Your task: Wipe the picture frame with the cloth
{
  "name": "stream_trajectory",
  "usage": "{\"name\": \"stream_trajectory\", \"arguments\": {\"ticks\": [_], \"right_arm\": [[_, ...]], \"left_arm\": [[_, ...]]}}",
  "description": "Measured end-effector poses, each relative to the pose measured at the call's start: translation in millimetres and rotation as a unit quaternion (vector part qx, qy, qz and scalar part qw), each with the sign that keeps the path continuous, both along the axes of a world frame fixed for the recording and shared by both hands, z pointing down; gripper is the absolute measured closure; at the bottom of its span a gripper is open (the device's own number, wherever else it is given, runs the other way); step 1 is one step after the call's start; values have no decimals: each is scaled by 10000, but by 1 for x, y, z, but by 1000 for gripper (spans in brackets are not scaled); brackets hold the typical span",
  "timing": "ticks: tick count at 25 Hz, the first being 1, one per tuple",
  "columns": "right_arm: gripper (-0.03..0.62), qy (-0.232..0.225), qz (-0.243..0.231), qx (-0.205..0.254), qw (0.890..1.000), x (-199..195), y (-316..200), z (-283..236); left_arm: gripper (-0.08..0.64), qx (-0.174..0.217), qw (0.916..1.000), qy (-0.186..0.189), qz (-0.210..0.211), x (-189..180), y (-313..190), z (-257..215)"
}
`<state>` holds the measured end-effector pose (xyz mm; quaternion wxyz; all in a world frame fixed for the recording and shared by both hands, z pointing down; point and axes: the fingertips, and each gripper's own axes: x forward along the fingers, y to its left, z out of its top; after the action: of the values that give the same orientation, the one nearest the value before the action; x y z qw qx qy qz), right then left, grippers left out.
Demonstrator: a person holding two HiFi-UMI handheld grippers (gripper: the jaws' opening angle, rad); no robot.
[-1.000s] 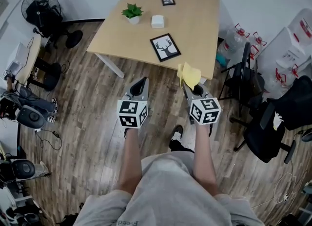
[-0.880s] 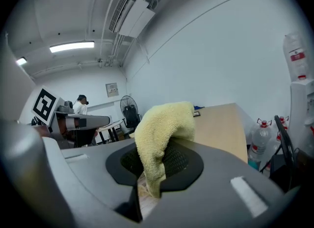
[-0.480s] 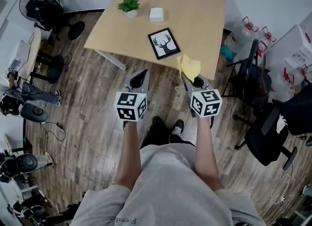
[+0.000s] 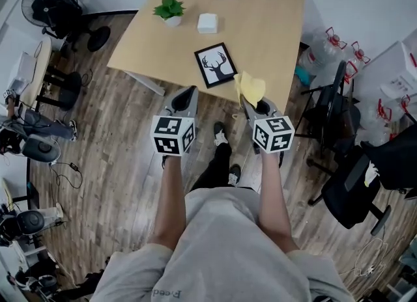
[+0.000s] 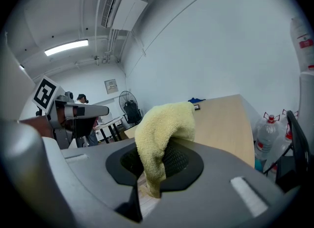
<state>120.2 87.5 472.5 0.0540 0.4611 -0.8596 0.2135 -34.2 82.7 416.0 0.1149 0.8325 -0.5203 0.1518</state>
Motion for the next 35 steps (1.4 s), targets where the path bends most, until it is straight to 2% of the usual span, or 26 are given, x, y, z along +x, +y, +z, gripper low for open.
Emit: {"name": "stream_trajectory", "arguments": {"ticks": [9,19,25,29,35], "right_arm": [[541,262,-52,104,9996,8,-71,-5],[541,482,-69,135,9987,0,-154,-9],[541,649,-202,-15,9977,-14,-198,1],[541,801,-416,-161,9958,-30,-224,12],[541,978,-612,-429,9924,-45,-256,35]], "left_arm": [[508,32,9998,154,-97,2,-70,-4],[508,112,9991,333,-219,-16,-155,-14],[508,-170,9997,114,-134,-29,-195,14],[508,-579,9982,-133,117,-37,-215,50],[508,-1049,9932,-157,475,-40,-231,101]]}}
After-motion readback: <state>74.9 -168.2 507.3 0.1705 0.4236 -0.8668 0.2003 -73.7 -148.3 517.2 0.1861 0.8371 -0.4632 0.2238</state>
